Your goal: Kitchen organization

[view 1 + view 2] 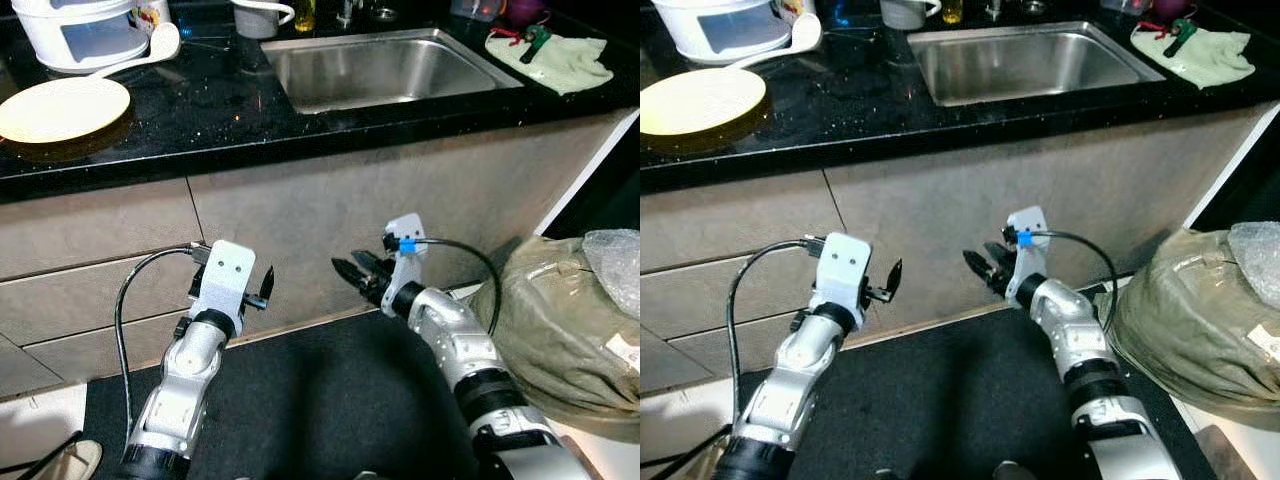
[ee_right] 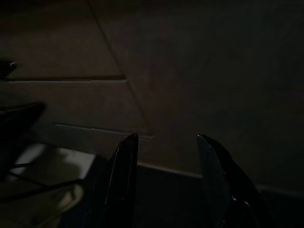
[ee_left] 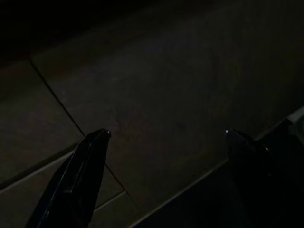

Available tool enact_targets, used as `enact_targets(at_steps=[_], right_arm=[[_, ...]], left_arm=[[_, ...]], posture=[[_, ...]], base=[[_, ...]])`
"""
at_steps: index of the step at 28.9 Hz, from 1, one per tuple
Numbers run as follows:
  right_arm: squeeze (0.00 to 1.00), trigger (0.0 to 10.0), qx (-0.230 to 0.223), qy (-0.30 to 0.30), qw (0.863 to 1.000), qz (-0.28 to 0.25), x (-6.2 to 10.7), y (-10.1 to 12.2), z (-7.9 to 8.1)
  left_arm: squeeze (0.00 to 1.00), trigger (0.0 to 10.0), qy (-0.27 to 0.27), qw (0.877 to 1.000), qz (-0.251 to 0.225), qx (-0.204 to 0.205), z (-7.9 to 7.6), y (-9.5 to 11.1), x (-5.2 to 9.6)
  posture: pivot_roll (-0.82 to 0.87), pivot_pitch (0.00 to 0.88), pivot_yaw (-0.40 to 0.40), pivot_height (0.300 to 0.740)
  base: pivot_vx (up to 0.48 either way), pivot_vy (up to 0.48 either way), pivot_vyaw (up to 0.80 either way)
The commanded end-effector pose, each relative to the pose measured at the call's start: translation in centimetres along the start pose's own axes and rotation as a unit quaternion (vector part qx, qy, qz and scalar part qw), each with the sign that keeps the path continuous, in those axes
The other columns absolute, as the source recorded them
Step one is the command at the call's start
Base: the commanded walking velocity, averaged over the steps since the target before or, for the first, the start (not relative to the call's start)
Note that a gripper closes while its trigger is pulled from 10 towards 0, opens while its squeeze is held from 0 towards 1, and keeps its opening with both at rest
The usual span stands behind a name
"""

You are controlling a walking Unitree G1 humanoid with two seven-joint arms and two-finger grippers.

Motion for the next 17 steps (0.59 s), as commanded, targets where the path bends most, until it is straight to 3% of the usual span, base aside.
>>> enact_targets(at_steps=[1,5,10,12,17], right_arm=[[0.0,10.0,0.009,-0.007,1.0,0.005,-0.1,-0.2,-0.2],[0.0,10.0,-0.016,-0.018,1.0,0.009,-0.6,-0.7,-0.4],[0.0,10.0,-0.013,-0.029,0.999,0.021,-0.3,-1.4,-0.9],[0.0,10.0,-0.035,-0.035,0.999,0.012,-0.2,-1.4,-1.2],[0.0,10.0,-0.058,-0.034,0.998,-0.001,-0.5,-1.3,-1.1]], left_arm=[[0.0,10.0,-0.006,1.0,0.004,-0.004,0.0,-0.5,0.0],[0.0,10.0,-0.007,1.0,0.027,0.005,0.4,-2.0,-0.8],[0.0,10.0,0.0,0.999,0.038,0.018,0.7,-2.8,-1.0],[0.0,10.0,0.002,0.999,0.04,0.028,0.9,-3.1,-1.1],[0.0,10.0,-0.001,0.999,0.04,0.015,0.9,-3.4,-1.3]], posture=[[0.02,0.0,-0.021,0.732],[0.03,0.0,-0.02,0.732],[0.02,0.0,-0.02,0.732],[0.02,0.0,-0.016,0.732],[0.02,0.0,-0.01,0.732]], base=[[0.0,0.0,0.0],[0.0,0.0,0.0],[0.0,0.0,0.0],[0.0,0.0,0.0],[0.0,0.0,0.0]])
Point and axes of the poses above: a point about 5 cm out from each wrist's last joint towards the gripper, its own x axis pointing back from the gripper into the wrist, its own y axis along the axis of the wrist's last joint, z = x × y, the point moved 3 cm from there along -x, pointing out of the wrist towards the gripper, and after that the axes turned 12 degrees about -x, right-handed, at the moved point
